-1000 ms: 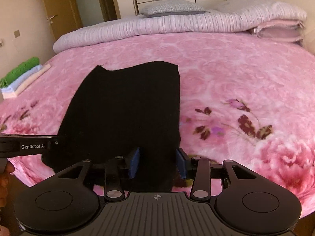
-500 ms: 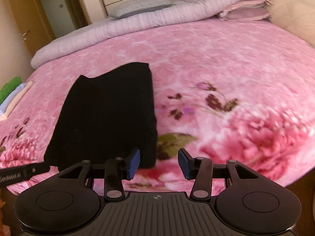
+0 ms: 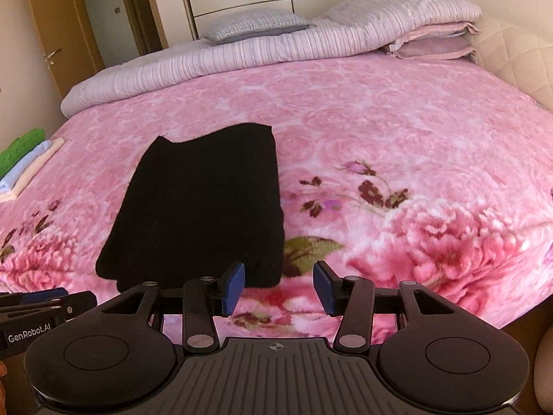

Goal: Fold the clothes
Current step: 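Lay the folded black garment flat and open both grippers, then close both grippers on the folded black garment's edge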

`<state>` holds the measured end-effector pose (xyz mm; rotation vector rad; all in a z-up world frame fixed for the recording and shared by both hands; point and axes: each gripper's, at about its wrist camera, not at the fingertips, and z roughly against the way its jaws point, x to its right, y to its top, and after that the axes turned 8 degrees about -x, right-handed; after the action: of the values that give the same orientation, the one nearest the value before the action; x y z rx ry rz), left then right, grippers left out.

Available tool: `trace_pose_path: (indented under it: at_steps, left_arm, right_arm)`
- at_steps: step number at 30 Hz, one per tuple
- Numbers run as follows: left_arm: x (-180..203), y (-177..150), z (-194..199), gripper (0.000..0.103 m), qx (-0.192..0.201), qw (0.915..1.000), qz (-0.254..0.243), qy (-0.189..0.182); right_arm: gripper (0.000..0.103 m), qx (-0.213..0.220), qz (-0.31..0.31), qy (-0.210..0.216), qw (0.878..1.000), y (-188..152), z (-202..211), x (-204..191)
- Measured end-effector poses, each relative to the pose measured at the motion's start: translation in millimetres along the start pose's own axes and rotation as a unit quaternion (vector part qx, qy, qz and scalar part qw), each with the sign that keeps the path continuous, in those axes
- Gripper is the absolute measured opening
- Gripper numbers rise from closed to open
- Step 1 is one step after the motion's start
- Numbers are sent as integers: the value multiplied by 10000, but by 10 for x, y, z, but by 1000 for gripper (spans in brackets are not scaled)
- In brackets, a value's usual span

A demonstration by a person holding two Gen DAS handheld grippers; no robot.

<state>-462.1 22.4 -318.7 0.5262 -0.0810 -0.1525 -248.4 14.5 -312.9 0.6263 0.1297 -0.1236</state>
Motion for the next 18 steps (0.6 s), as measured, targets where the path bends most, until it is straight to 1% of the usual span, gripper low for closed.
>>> trace_pose_path:
  at_steps: [7,12,18]
  left_arm:
    - [-28,-122,-132,35,-142,9998,78,-112]
    - [-81,-154,-127,35,-116,9998,143,-125]
    - [-124,-143,-126,36,-115,9996,229,-148]
  right_arm:
    - [49,-214,196,-379,9989,-135,-74,-27]
    - [49,-183,282,-445,9984,-138,-85,-48]
    - [49,-186,394,-417,9982,-141,-99,-97]
